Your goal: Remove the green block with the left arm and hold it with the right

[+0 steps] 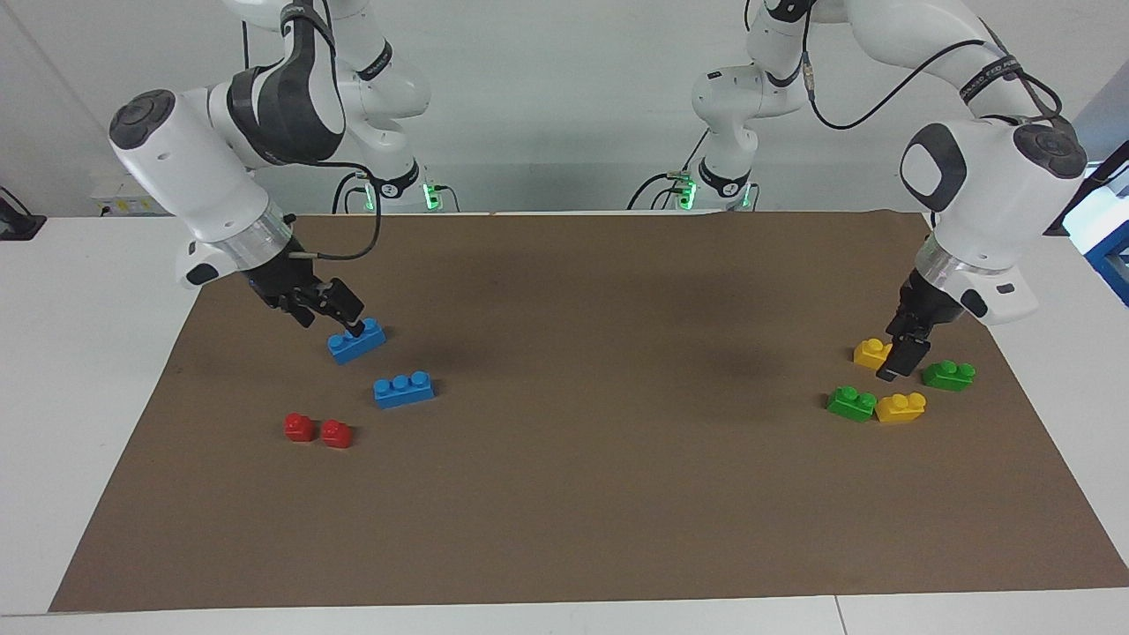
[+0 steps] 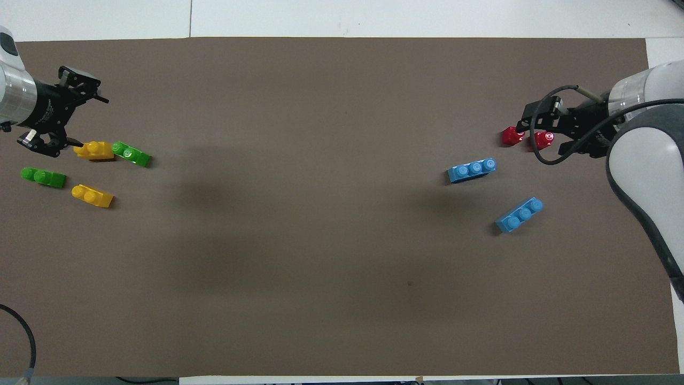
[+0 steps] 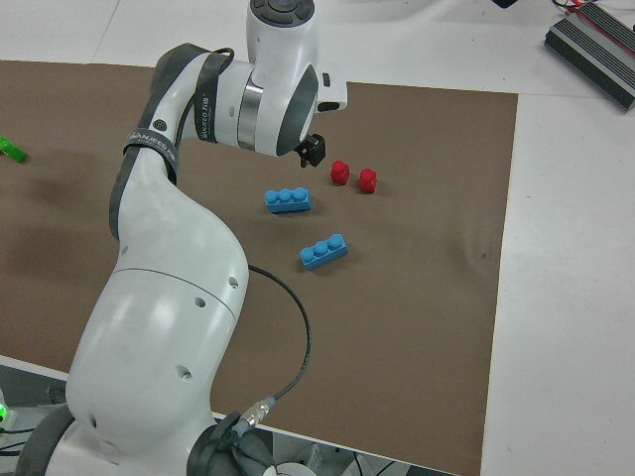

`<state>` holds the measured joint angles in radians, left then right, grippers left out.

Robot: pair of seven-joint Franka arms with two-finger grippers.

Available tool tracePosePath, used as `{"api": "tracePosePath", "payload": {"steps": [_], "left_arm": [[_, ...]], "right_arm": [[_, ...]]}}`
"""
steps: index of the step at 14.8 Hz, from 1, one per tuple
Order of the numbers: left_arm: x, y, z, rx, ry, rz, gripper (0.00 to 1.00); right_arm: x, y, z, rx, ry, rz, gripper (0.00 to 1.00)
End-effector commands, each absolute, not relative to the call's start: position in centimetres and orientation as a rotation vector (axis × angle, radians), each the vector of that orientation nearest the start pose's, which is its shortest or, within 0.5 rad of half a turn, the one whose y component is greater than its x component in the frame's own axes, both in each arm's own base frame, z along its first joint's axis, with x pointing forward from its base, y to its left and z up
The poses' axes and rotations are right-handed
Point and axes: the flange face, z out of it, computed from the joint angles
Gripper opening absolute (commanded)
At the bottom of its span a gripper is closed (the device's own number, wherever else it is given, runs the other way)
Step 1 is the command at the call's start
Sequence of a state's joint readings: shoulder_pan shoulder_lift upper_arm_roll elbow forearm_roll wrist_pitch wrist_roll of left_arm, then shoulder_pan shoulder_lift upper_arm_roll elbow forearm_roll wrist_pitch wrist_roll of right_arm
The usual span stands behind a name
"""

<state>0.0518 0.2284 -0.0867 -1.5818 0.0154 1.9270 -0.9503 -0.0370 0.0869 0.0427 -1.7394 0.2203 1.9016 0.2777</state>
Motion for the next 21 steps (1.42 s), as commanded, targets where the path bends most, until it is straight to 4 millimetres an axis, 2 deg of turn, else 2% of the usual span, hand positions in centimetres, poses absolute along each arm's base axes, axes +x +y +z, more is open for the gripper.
{"api": "tracePosePath", "payload": {"steps": [1, 3, 5, 6, 8, 11, 16, 19, 21], "left_arm": [[63.6, -2.7, 54.4, -2.898, -1.296, -0.205, 1.00], [62.5, -2.5, 57.0, -2.963, -1.144, -0.250, 1.00], [61.1, -2.6, 58.9, -3.023, -0.934, -0.239, 1.00], [60.4, -2.5, 59.7, -3.042, -0.862, -0.231, 1.00], [59.6, -2.8, 60.3, -3.060, -0.752, -0.198, 1.00], [57.8, -3.4, 62.1, -3.087, -0.577, -0.176, 1.00], [55.0, -3.6, 64.5, -3.093, -0.473, -0.141, 1.00], [53.8, -4.6, 64.9, -3.094, -0.428, -0.125, 1.00], [53.5, -4.7, 64.6, -3.102, -0.311, -0.099, 1.00]], "right_arm": [[58.8, 1.8, 54.2, -2.914, 0.370, -0.111, 1.00], [58.5, 1.8, 54.3, -2.944, 0.180, -0.124, 1.00], [57.7, 1.3, 55.1, -3.020, -0.010, -0.114, 1.00], [57.3, 1.1, 55.4, -3.055, -0.042, -0.098, 1.00], [56.2, 0.9, 55.9, -3.065, -0.041, -0.047, 1.00], [55.7, 0.2, 55.9, -3.073, -0.024, 0.005, 1.00], [55.7, 0.4, 56.7, -3.186, -0.079, 0.003, 1.00], [55.8, 0.5, 57.0, -3.180, 0.001, -0.006, 1.00], [55.8, 0.7, 57.0, -3.174, 0.053, -0.009, 1.00]]}}
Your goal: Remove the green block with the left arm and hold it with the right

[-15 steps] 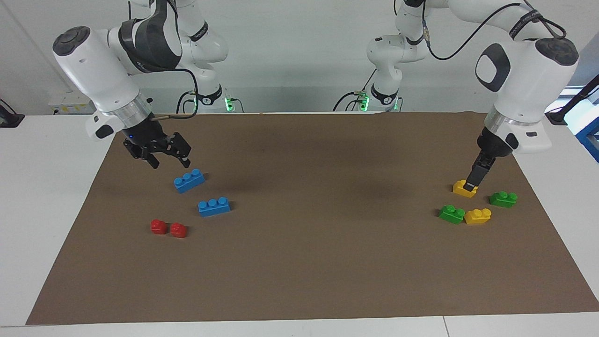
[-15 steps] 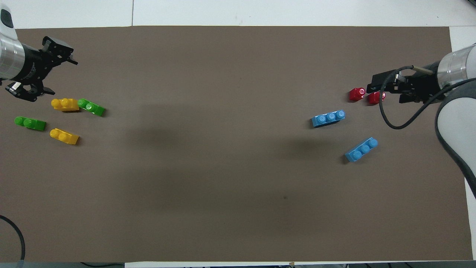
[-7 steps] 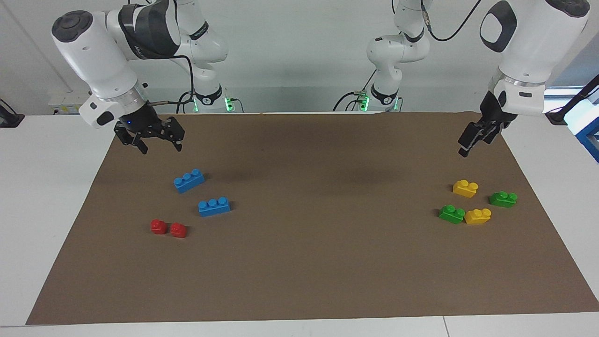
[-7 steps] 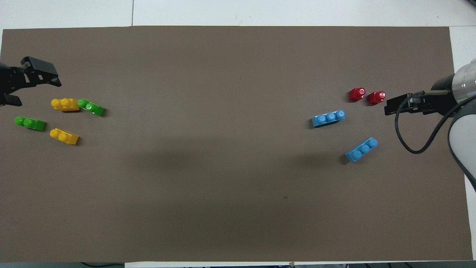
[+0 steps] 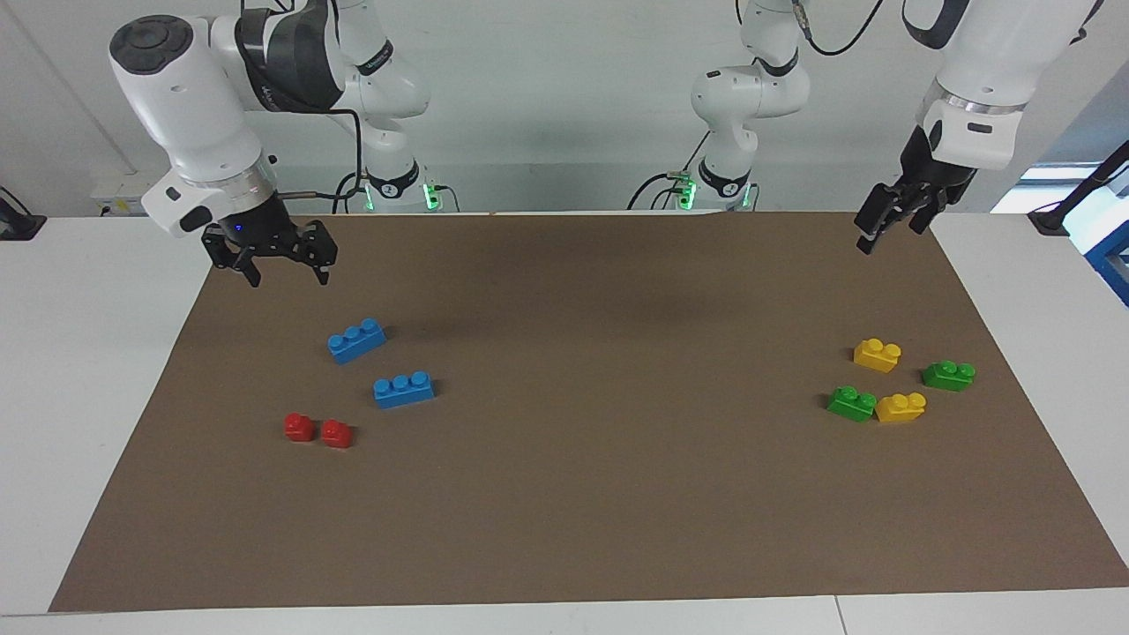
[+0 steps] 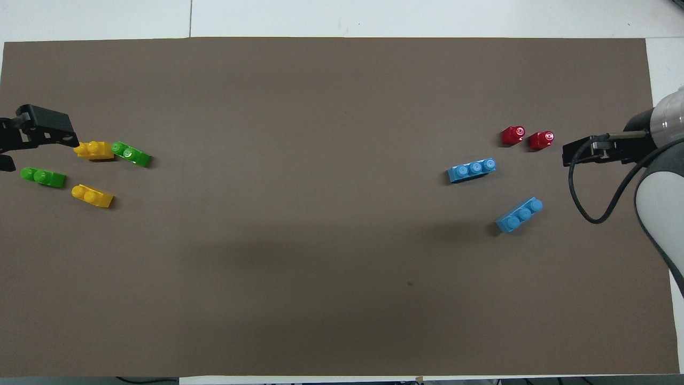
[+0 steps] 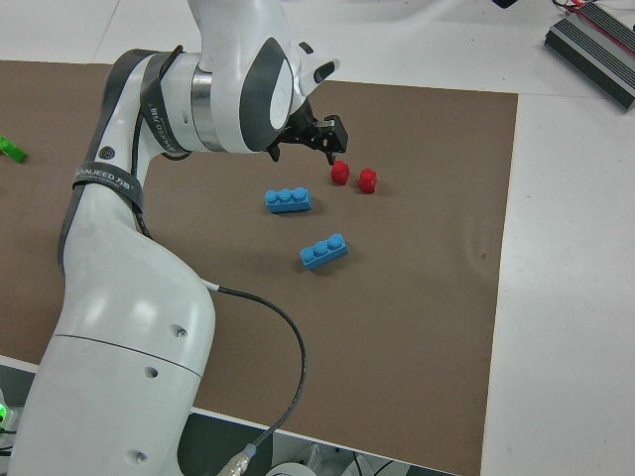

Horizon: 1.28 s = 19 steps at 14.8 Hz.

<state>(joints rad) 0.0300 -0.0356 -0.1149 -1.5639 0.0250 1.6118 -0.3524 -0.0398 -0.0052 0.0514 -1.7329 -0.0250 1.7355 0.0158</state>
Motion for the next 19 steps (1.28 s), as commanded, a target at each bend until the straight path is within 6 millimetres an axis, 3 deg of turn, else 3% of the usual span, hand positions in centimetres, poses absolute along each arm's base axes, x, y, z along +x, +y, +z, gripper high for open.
{"api": "tracePosePath", "payload": {"steps": [1, 8, 19], "left_arm": [[53.3, -4.8, 64.5, -3.104, -0.270, -0.089, 1.00], [53.4, -4.3, 64.9, -3.111, -0.084, -0.100, 1.00], [53.4, -4.3, 64.8, -3.142, -0.118, -0.098, 1.00]], "right_arm": [[55.9, 0.9, 57.0, -3.152, 0.079, -0.006, 1.00], [56.3, 1.0, 57.6, -3.105, 0.129, -0.019, 1.00], [56.0, 0.9, 57.8, -3.107, 0.136, 0.043, 1.00]]}}
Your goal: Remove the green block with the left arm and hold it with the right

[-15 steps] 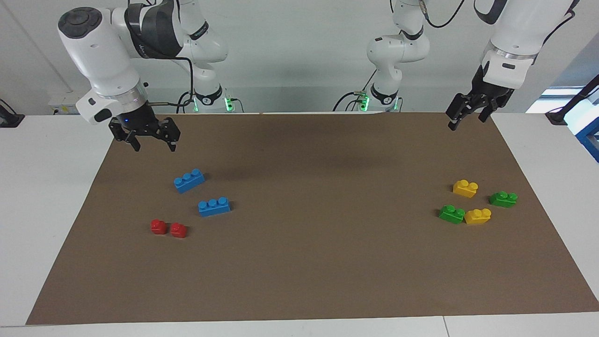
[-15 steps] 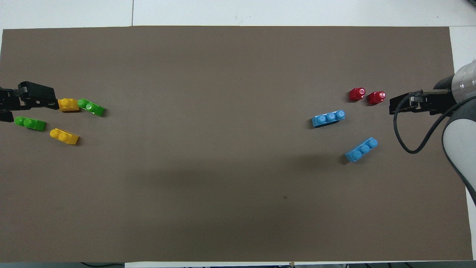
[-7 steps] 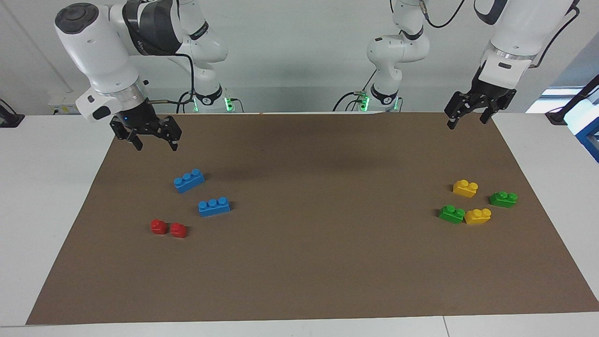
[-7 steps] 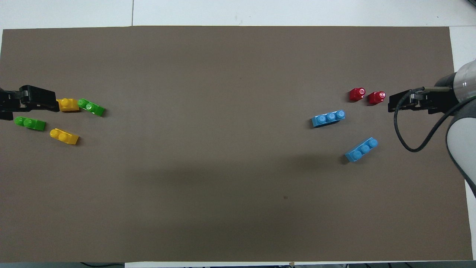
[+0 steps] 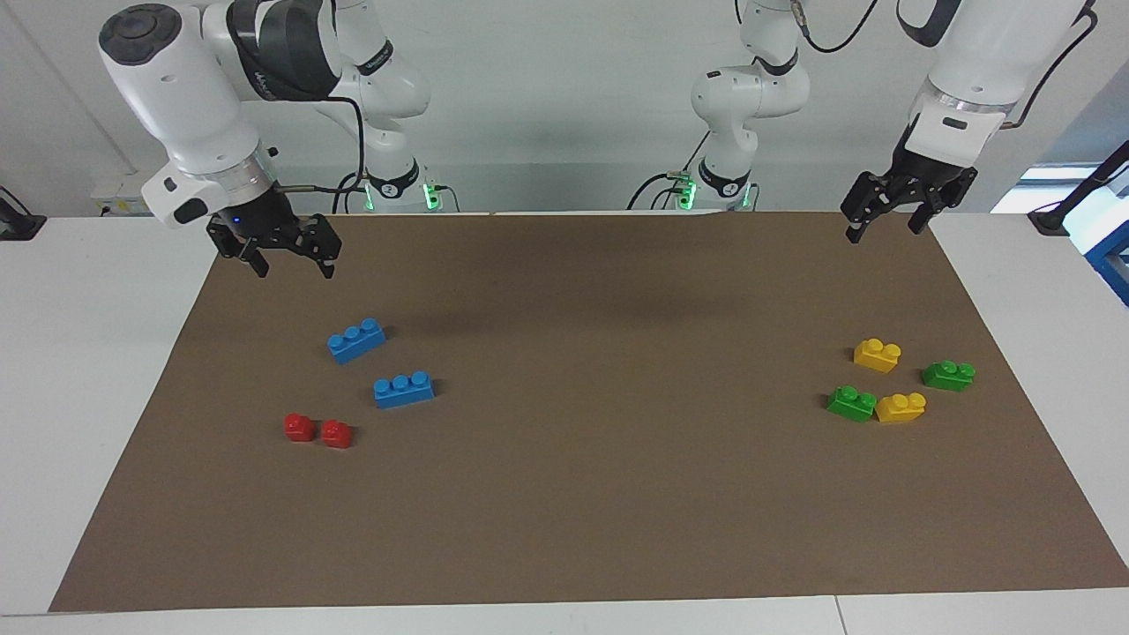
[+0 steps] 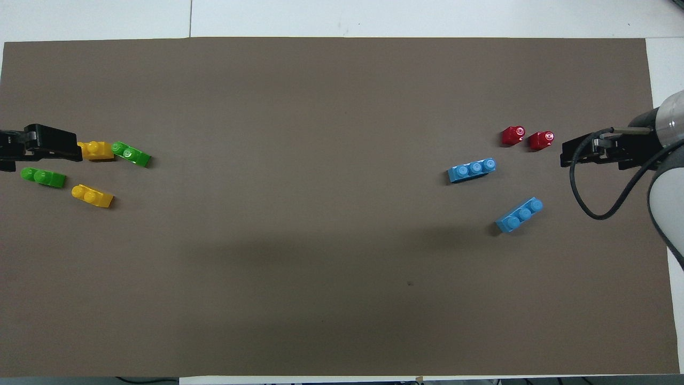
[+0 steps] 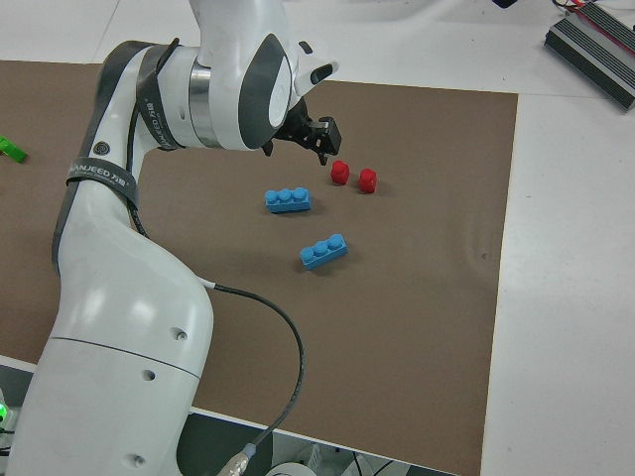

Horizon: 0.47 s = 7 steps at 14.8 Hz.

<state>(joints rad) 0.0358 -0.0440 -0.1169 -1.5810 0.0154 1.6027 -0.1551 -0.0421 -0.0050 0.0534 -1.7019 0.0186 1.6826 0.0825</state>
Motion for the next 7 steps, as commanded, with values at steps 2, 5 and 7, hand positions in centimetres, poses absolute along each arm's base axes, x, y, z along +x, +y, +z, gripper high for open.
{"api": "tracePosePath", "payload": {"steps": [2, 5, 7], "left_arm": [[53.16, -4.28, 64.60, -3.144, -0.118, -0.074, 1.00], [53.08, -3.87, 64.50, -3.143, -0.128, -0.057, 1.00], [52.98, -3.95, 64.61, -3.142, -0.125, -0.054, 1.00]], "right_arm": [[55.98, 0.81, 57.78, -3.109, 0.138, 0.045, 1.00], [55.99, 0.75, 57.85, -3.115, 0.138, 0.043, 1.00], [55.91, 0.66, 57.97, -3.124, 0.136, 0.051, 1.00]]}}
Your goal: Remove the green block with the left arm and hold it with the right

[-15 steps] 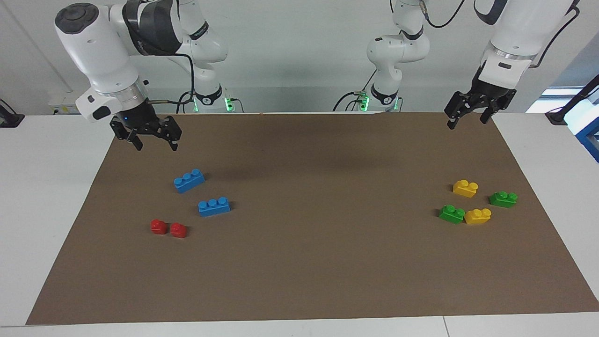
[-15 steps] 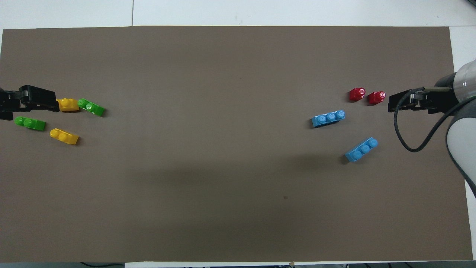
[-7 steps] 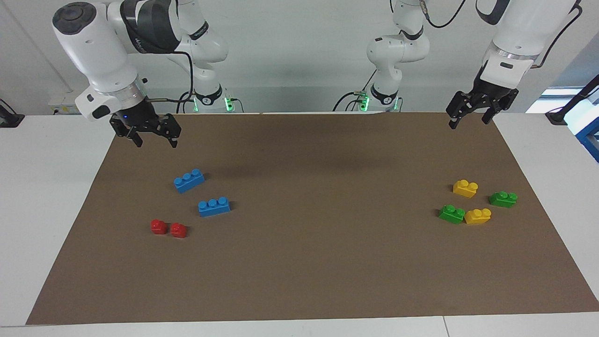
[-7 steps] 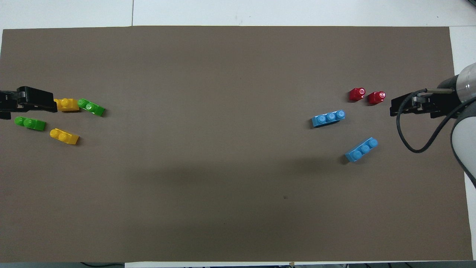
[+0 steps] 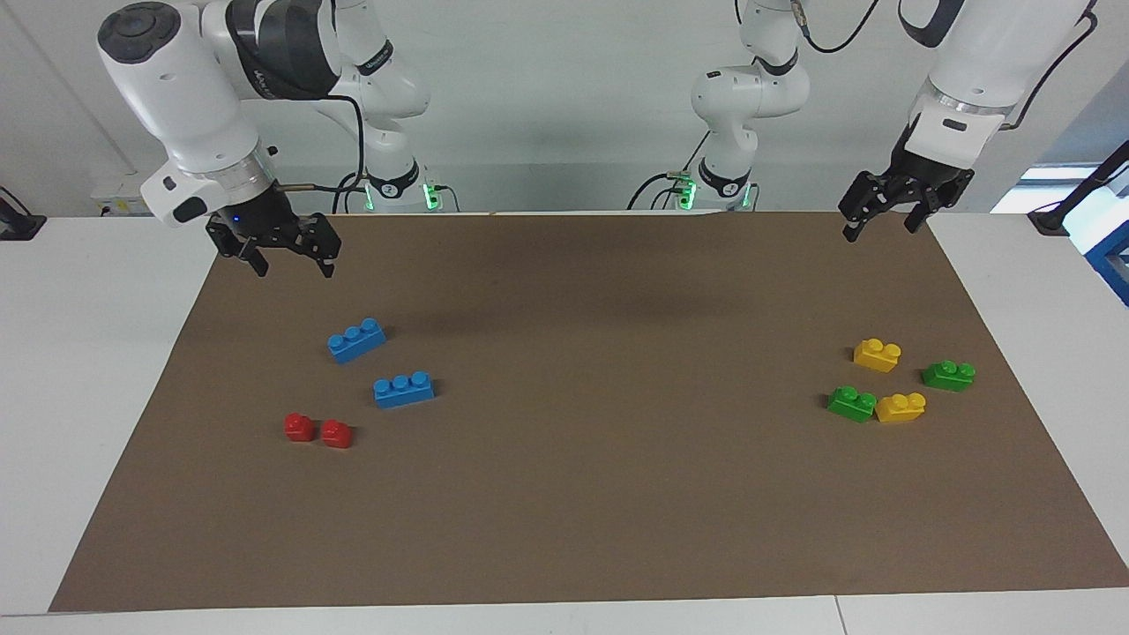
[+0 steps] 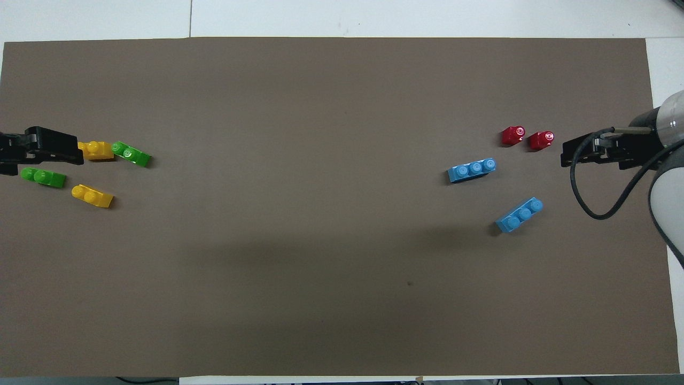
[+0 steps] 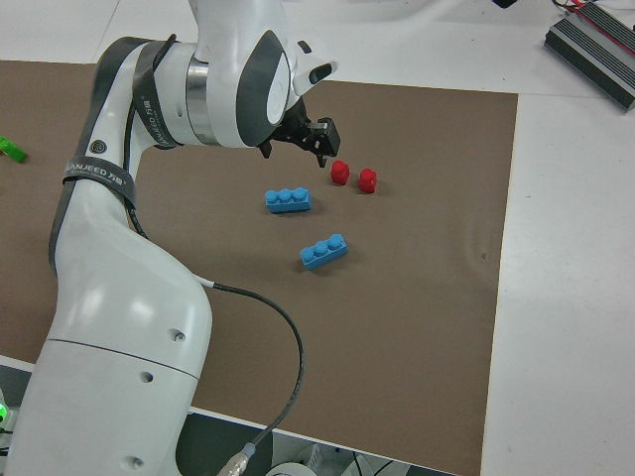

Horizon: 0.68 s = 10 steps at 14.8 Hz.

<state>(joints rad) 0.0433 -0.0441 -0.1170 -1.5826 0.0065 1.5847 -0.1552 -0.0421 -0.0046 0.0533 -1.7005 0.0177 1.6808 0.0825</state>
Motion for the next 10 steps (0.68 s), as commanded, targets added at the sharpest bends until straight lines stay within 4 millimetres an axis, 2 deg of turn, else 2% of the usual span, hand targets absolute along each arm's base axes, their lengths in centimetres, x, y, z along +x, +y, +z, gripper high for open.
{"api": "tracePosePath", "payload": {"steps": [1, 10], "left_arm": [[52.96, -4.27, 64.62, -3.143, -0.116, -0.054, 1.00], [52.95, -4.35, 64.69, -3.143, -0.111, -0.057, 1.00]], "right_arm": [[55.94, 0.56, 57.89, -3.126, 0.129, 0.054, 1.00], [55.89, 0.46, 57.96, -3.163, 0.065, 0.052, 1.00]]}}
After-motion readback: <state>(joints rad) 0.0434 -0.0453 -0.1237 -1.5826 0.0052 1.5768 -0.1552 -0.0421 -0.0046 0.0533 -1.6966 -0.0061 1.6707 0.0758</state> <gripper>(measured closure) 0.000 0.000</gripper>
